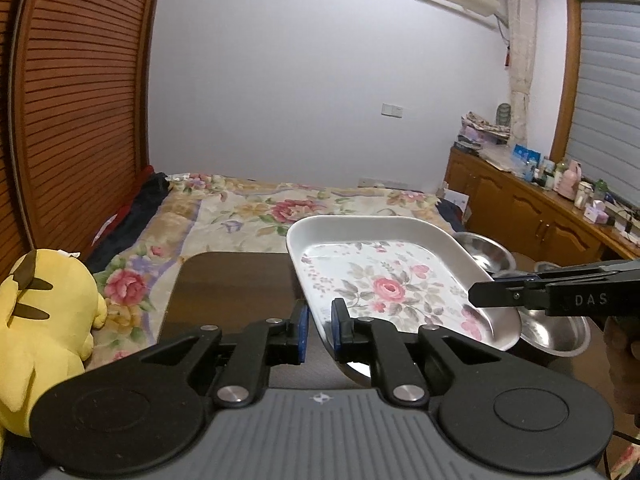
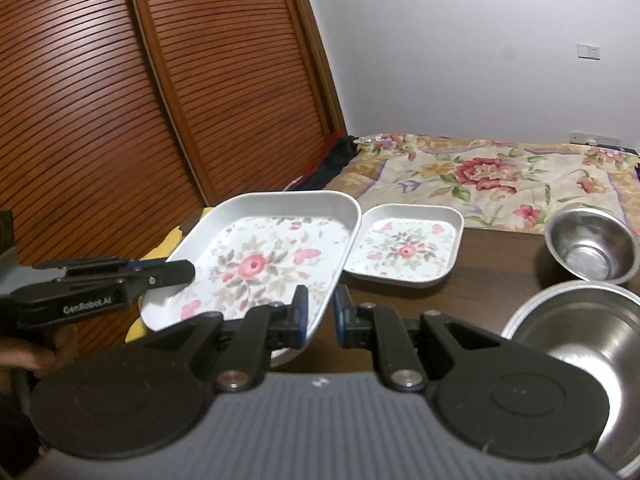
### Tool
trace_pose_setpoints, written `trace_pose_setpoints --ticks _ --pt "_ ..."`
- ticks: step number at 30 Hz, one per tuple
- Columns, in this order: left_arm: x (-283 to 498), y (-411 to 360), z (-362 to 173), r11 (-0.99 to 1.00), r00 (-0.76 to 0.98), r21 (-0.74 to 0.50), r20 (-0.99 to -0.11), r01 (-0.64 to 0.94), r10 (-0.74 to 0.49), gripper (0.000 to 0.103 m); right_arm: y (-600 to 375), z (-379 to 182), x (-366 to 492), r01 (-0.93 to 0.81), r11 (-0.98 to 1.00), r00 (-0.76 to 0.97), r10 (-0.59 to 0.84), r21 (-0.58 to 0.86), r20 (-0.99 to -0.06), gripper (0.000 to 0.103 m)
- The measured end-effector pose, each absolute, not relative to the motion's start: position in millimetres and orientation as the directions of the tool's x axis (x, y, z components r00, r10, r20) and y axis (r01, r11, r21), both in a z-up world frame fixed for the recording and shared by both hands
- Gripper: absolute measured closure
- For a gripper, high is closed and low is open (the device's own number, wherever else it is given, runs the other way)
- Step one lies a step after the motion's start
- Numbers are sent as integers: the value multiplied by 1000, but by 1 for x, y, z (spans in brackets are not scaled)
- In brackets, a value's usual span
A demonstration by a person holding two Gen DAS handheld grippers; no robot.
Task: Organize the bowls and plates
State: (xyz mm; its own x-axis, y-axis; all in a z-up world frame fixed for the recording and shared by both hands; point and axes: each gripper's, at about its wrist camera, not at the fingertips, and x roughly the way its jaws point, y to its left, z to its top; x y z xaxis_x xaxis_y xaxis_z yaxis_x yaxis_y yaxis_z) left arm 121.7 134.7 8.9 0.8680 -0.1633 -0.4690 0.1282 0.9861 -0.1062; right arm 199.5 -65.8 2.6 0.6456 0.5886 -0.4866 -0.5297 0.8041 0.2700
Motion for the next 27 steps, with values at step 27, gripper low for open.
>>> trace_pose_setpoints --ticks 27 --pt "77 104 -4 972 839 -124 -491 198 -234 88 -107 -22 143 -462 830 680 558 313 -475 90"
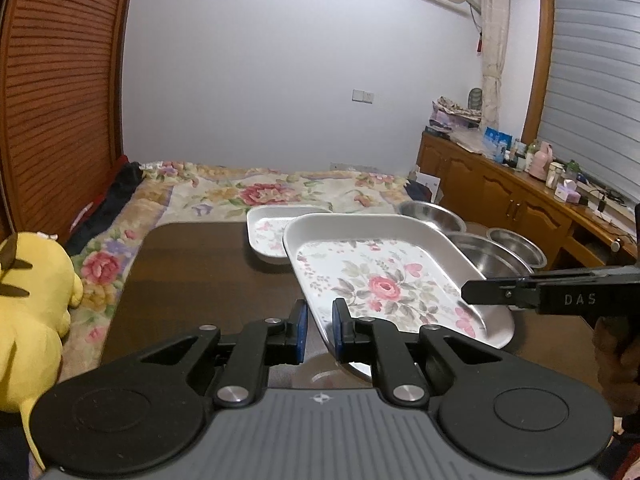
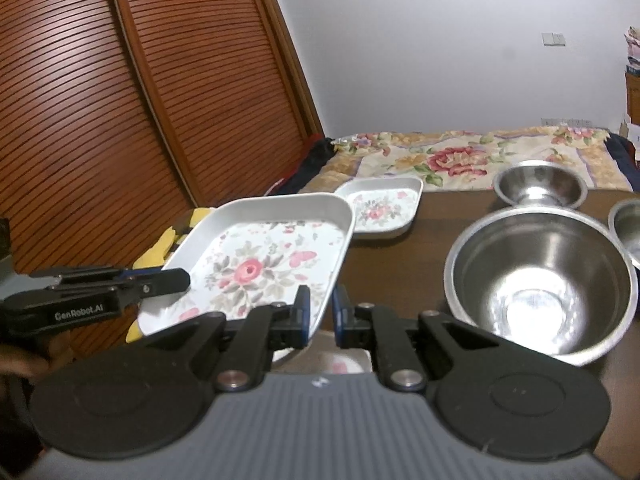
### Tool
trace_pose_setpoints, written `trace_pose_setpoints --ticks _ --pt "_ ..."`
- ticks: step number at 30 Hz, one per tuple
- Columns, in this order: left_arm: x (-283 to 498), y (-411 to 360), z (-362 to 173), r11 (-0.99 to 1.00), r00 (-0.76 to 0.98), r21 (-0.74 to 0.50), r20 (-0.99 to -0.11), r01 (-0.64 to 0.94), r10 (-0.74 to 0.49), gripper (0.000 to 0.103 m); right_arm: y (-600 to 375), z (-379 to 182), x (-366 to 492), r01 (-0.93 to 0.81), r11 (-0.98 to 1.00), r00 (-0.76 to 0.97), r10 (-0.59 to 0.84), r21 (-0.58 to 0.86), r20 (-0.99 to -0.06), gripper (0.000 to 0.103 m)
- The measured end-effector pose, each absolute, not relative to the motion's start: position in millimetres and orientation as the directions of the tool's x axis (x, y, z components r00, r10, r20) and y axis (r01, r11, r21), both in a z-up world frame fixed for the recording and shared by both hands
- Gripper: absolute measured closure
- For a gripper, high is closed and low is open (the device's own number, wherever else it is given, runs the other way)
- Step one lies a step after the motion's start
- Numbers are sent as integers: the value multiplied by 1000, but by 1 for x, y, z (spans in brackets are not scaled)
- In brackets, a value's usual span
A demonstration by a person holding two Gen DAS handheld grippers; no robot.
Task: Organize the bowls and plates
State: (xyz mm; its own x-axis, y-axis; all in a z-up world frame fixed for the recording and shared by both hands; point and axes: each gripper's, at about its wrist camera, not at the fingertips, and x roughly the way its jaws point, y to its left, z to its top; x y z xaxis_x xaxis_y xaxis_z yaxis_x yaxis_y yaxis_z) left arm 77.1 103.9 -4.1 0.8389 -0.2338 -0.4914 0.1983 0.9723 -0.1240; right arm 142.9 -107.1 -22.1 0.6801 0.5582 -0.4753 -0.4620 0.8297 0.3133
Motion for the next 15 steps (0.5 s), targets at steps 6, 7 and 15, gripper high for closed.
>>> trace_pose_setpoints --ticks 6,7,15 --pt "69 102 -19 970 818 -136 -522 200 -242 88 -109 -37 133 -442 834 664 552 330 -505 90" --pt "68 102 -21 970 816 -138 -525 199 -242 88 -109 -39 132 -439 834 662 552 335 -507 90" --pt "57 93 -30 967 799 -144 -544 211 -256 88 -118 -48 120 -414 838 653 545 355 -526 90"
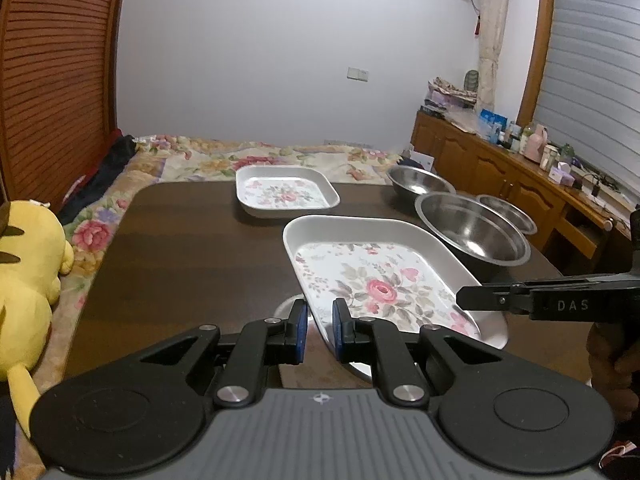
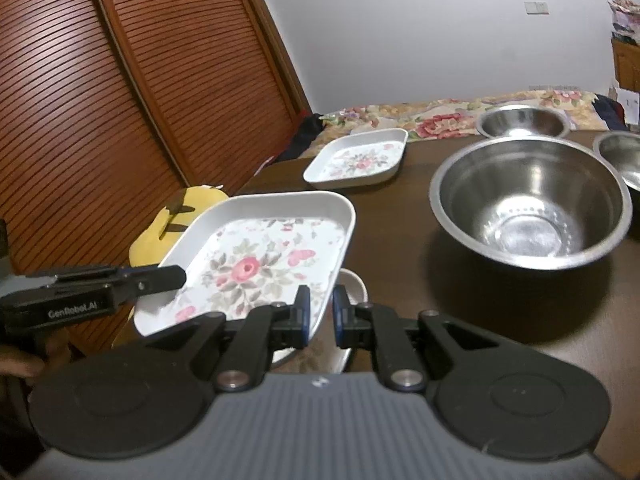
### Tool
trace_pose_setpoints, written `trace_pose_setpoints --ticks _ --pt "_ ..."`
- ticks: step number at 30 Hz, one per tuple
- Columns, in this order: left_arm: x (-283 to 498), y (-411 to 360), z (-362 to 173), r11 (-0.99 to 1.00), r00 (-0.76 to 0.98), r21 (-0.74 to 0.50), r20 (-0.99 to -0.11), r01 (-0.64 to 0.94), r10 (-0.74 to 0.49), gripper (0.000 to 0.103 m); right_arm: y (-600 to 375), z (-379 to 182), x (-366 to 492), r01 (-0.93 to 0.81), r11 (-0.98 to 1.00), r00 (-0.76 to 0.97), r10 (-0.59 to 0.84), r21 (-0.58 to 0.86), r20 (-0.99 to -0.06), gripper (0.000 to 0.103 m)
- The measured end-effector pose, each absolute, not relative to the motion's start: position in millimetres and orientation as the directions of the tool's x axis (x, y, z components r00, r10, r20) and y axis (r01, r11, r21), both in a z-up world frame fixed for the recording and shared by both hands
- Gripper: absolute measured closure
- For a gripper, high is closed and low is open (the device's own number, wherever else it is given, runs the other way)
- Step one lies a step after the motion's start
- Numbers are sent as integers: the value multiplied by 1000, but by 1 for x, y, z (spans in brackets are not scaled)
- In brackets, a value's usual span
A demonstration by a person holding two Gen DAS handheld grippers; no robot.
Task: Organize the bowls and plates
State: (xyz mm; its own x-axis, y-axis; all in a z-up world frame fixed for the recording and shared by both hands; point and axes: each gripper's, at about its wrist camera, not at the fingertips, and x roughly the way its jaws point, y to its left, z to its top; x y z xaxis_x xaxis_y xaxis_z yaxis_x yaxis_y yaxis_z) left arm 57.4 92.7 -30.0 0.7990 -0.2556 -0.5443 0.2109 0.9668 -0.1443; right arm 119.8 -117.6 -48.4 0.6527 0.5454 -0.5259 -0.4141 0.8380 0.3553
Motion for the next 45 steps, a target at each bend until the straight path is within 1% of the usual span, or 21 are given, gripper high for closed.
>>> trace_pose_setpoints --ticks 7,12,18,25,33,37,45 --pt "50 87 -39 962 783 -160 -559 220 -272 88 -125 -52 110 -406 840 656 542 359 -525 90" --pt "45 86 -45 965 773 -145 -578 218 -262 88 -124 -58 105 -405 840 654 542 360 -528 90" --pt "45 92 -57 968 759 -153 -602 198 -251 88 -117 -67 101 -405 847 654 532 346 -538 90" --pt "48 91 -63 972 752 -132 -615 196 -236 88 -110 -72 99 -403 867 679 498 293 -540 89" --pt "50 88 -66 977 755 -106 -621 187 -212 88 -107 -76 99 -401 869 680 494 290 -542 89" --pt "51 91 -68 977 751 -111 -625 184 -212 88 -104 -77 98 -404 873 687 487 273 -539 88" --pt "55 92 -71 981 754 -79 -630 175 -185 88 -101 -80 95 -404 880 700 473 250 -535 88"
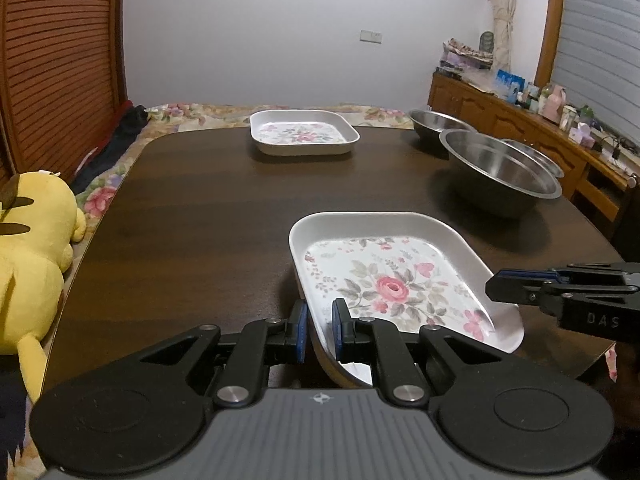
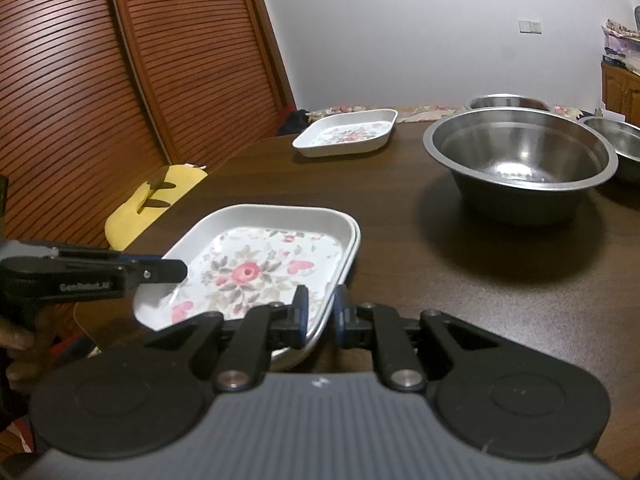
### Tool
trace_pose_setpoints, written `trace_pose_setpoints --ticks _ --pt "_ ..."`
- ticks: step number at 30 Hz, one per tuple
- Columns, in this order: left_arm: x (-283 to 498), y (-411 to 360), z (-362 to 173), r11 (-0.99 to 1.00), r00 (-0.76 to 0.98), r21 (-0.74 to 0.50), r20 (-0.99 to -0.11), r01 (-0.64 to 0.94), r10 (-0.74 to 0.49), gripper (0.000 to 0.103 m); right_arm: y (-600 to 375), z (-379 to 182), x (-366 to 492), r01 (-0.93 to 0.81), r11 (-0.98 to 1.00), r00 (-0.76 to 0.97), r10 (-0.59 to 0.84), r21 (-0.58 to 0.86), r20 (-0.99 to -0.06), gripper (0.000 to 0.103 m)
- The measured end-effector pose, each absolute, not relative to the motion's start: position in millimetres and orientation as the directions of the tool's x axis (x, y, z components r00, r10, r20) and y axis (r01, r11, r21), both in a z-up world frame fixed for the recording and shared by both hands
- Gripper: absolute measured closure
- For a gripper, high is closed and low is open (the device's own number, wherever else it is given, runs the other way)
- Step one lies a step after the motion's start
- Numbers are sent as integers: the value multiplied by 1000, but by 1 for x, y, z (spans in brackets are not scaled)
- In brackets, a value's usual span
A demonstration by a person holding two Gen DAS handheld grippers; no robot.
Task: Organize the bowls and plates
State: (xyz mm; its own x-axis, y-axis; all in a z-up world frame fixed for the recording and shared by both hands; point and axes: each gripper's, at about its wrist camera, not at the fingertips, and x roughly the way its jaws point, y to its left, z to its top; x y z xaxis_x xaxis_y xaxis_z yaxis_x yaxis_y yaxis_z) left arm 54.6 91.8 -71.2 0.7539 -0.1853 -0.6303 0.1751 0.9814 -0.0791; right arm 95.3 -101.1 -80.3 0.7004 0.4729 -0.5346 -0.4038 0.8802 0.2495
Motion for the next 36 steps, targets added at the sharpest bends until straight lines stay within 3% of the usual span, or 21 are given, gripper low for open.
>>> trace_pose_setpoints --ticks 17,30,32,33,36 --pt "54 95 -66 981 770 -91 -609 170 -190 88 -103 -79 92 -396 884 714 467 250 -521 88" --pt "91 96 -36 977 818 -75 -537 198 -207 70 -113 -27 127 -448 874 745 482 190 -461 88" --pt "103 97 -31 976 824 -70 -525 205 -211 68 -110 -13 140 -465 872 748 479 154 -459 83" --pt "109 97 -29 976 827 -65 -521 209 -212 68 -108 -7 147 -472 872 752 475 130 -457 74" --pt "127 101 -23 978 834 -51 -514 203 -200 66 -104 5 165 -481 872 757 467 94 -458 71"
